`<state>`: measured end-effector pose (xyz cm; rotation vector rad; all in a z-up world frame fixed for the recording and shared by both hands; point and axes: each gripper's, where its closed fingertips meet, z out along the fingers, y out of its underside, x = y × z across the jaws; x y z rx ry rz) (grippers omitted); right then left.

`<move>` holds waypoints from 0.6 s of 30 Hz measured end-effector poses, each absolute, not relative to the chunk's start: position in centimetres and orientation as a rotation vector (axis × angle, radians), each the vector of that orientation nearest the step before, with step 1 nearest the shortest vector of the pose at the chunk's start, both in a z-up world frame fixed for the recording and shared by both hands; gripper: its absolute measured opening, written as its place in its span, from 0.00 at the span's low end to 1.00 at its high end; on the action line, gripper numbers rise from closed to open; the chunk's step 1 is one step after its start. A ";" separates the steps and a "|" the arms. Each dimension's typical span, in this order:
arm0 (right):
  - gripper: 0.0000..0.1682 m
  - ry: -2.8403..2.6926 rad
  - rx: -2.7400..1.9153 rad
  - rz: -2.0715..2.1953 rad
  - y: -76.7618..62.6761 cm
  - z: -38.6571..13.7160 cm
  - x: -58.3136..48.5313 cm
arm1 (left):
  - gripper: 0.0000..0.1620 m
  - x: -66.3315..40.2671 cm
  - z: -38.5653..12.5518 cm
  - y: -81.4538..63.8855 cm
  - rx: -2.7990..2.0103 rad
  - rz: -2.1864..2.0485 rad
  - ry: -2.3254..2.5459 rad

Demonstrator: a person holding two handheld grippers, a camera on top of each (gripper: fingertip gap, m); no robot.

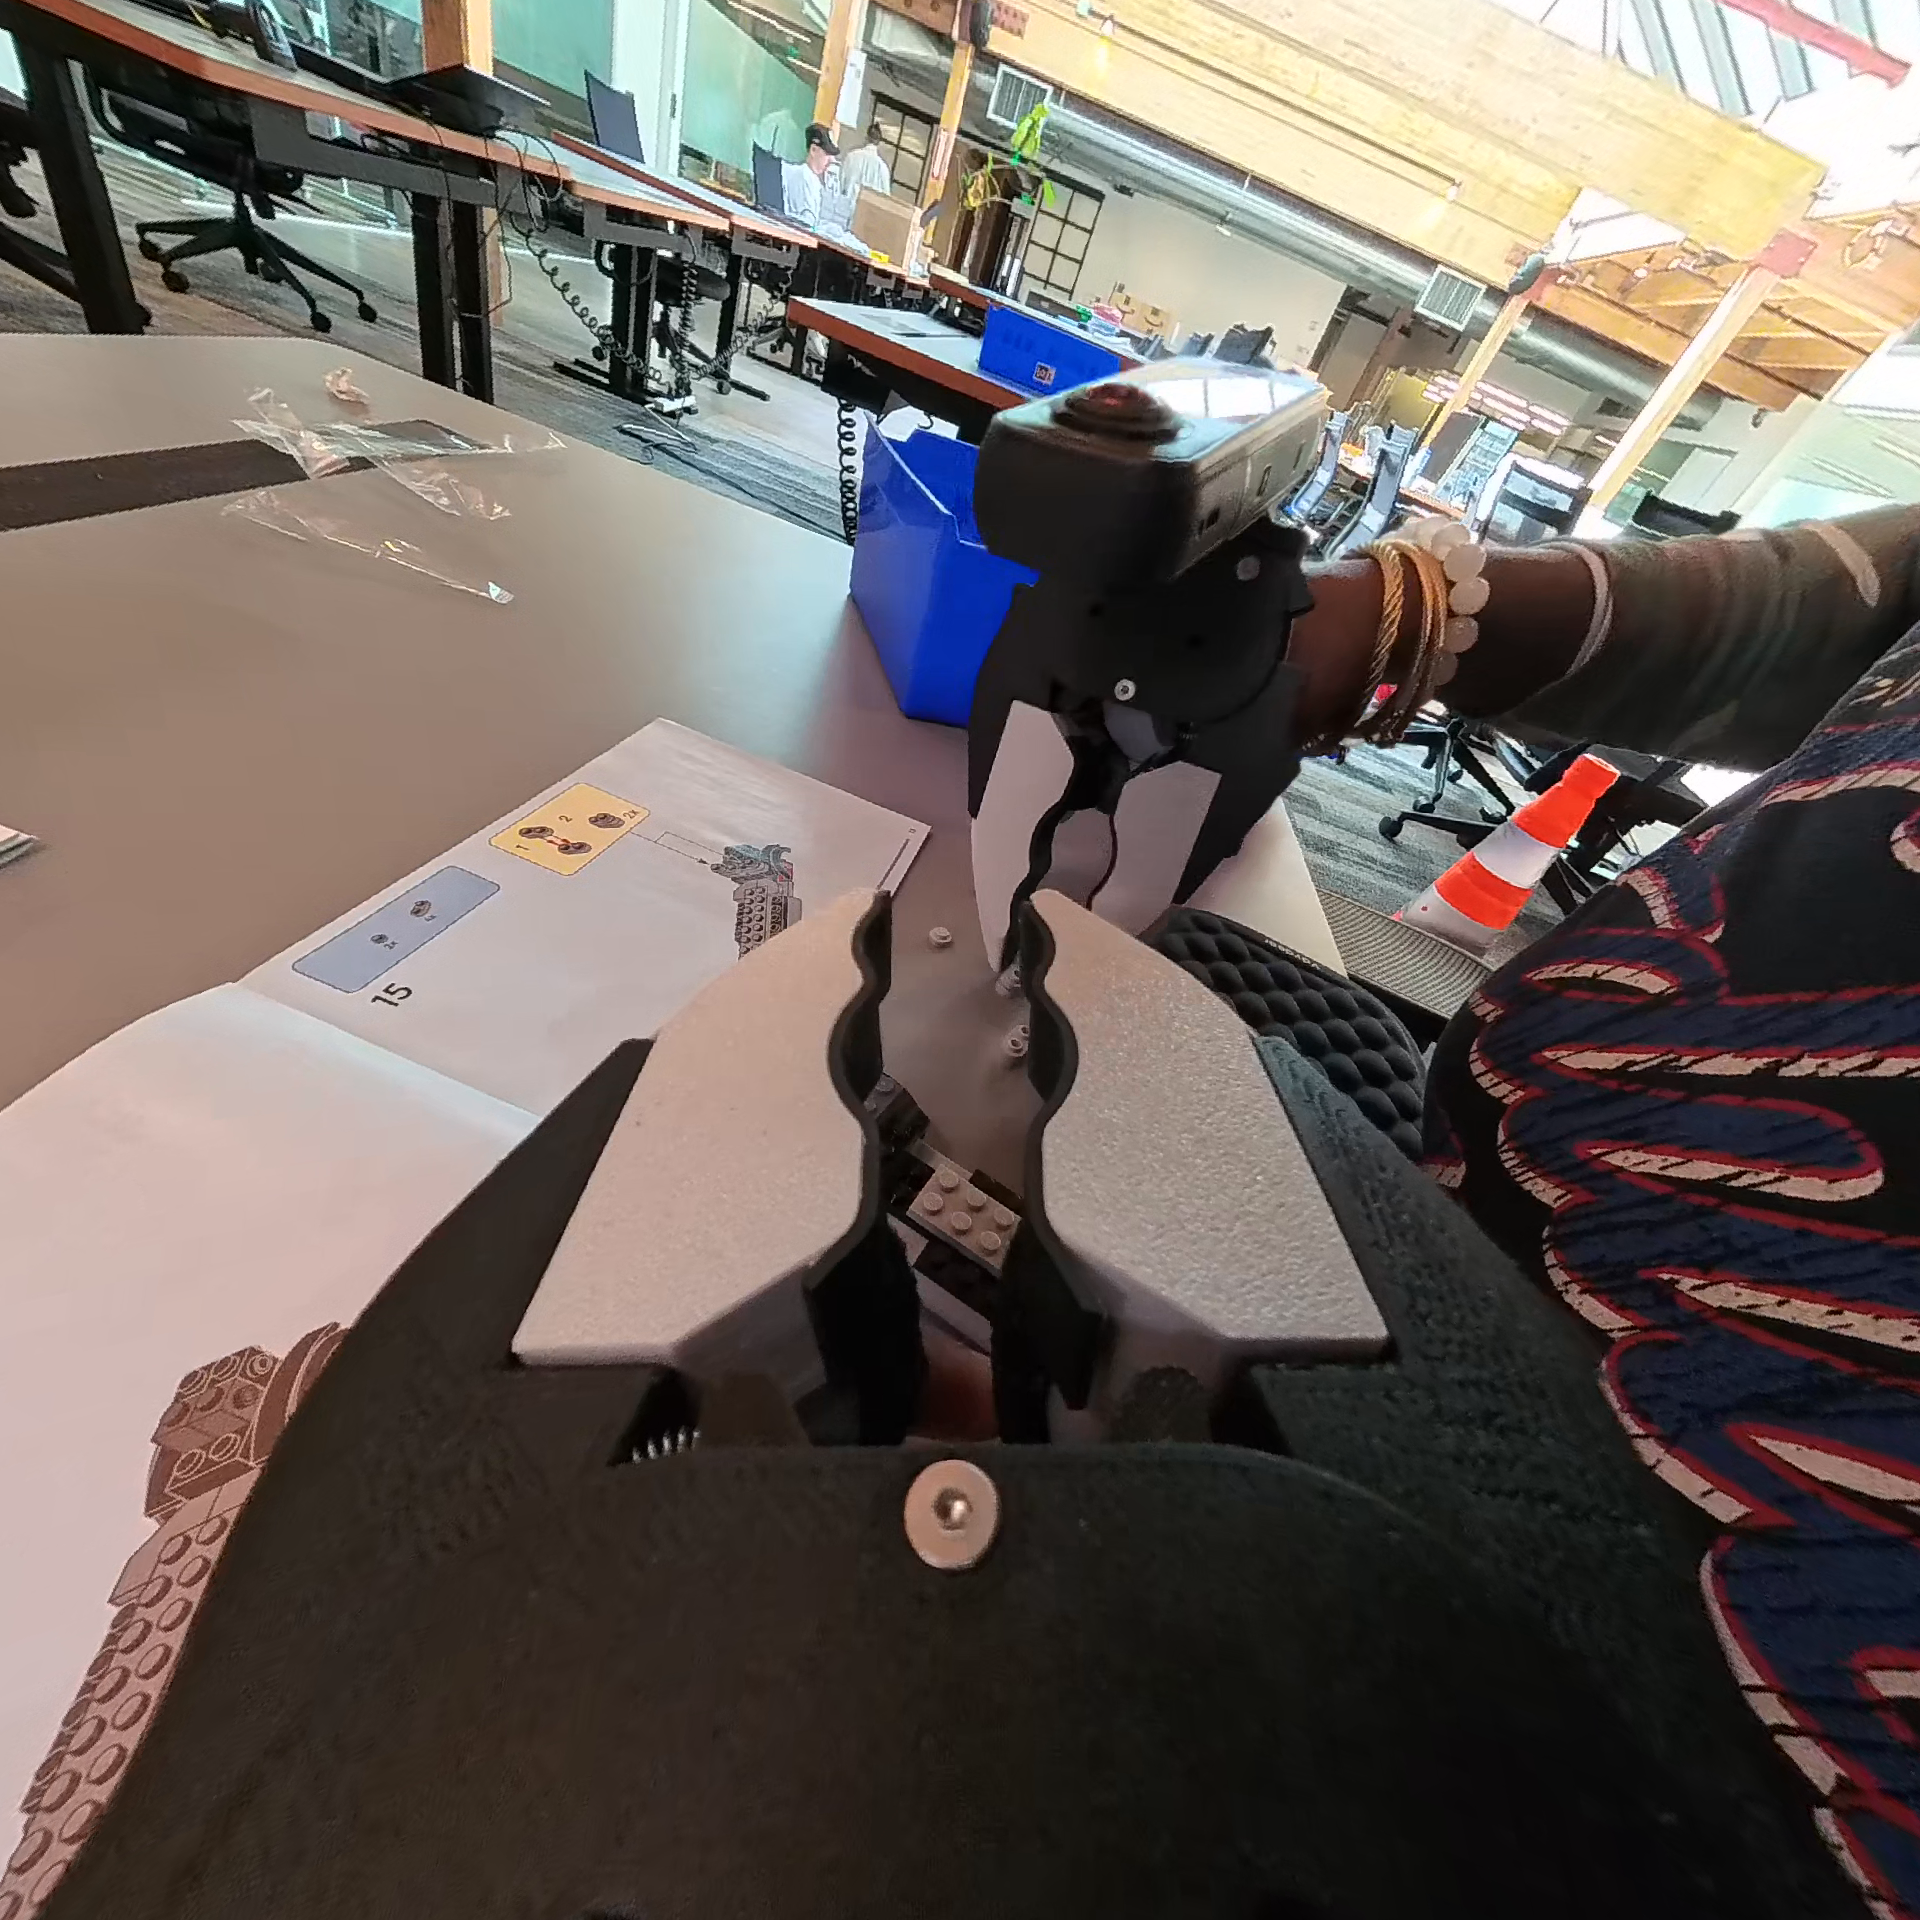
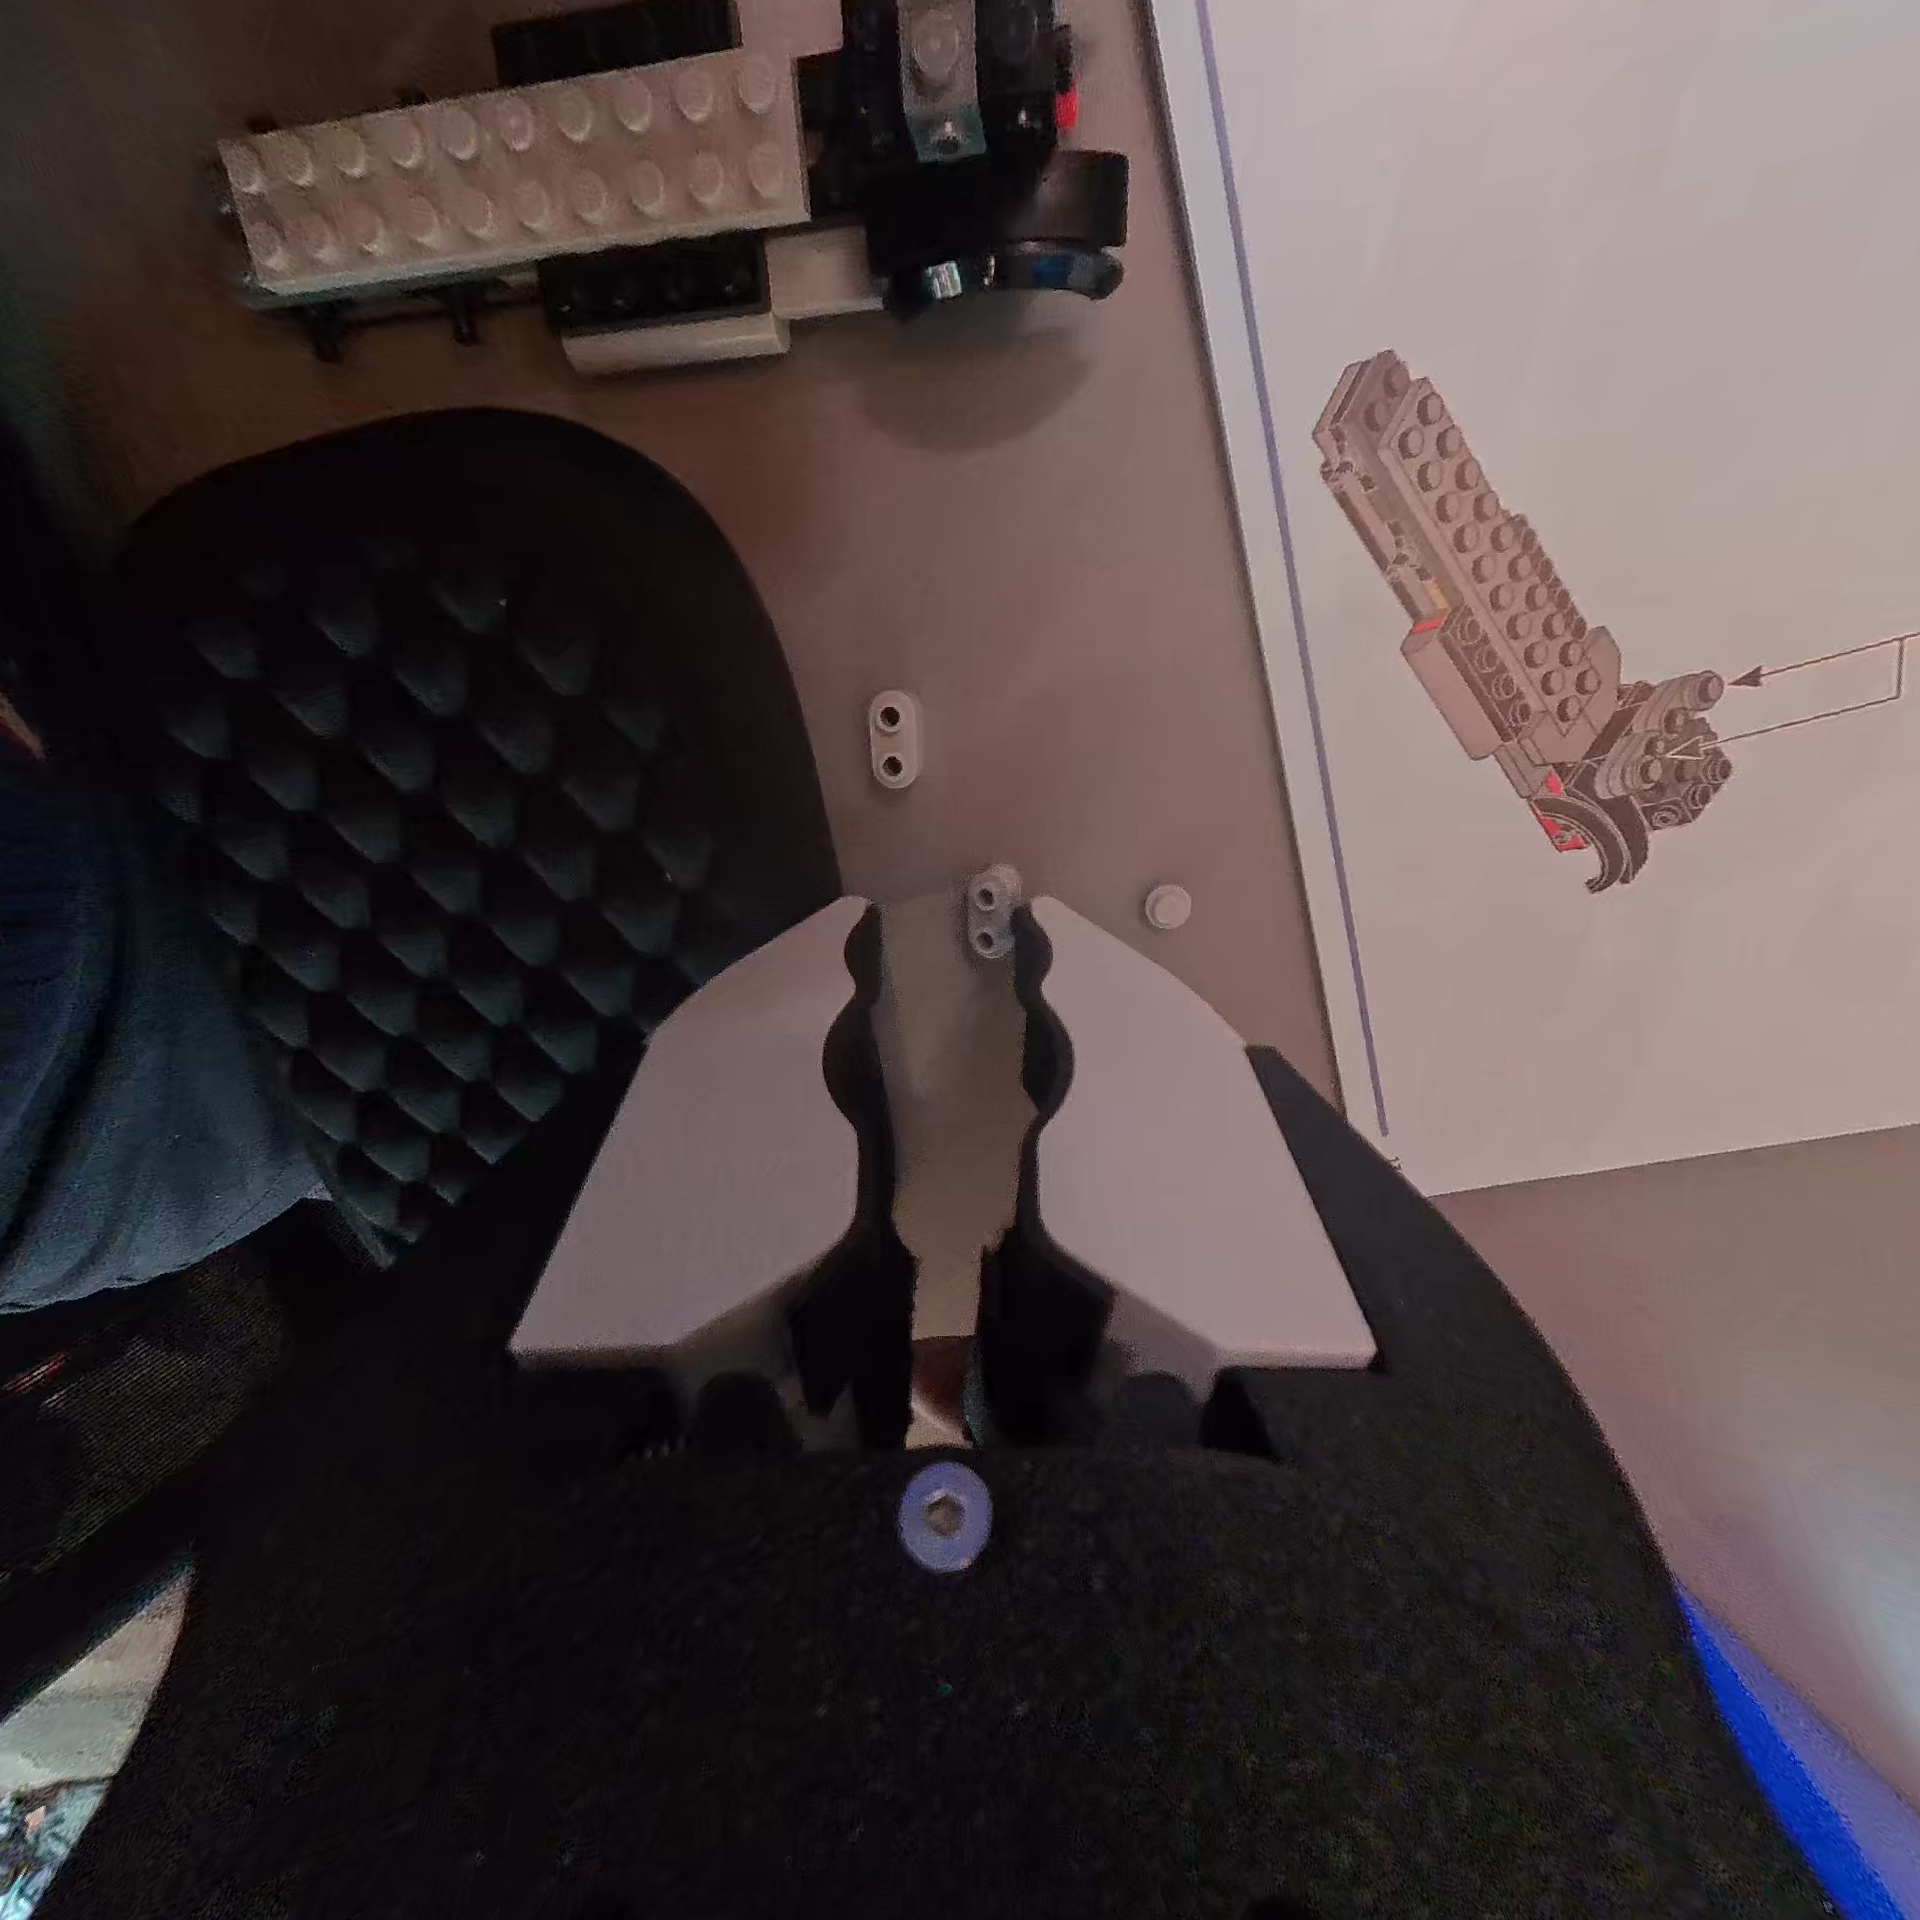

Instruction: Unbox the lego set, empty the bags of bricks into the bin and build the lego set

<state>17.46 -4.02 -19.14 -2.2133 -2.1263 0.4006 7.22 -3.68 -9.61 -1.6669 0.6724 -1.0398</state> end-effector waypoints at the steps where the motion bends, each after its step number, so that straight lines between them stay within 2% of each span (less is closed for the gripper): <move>1: 0.16 -2.118 -2.211 0.403 -4.0 -19.1 17.5 | 0.14 7.2 -9.6 -3.7 -1.667 -1.041 0.673; 10: 0.19 -2.162 -2.031 0.296 -3.6 -19.3 17.6 | 0.14 7.3 -9.6 -3.8 -1.668 -1.042 0.678; 18: 0.16 -2.109 -1.957 0.323 -3.4 -19.3 17.5 | 0.14 7.3 -9.8 -3.8 -1.674 -1.041 0.679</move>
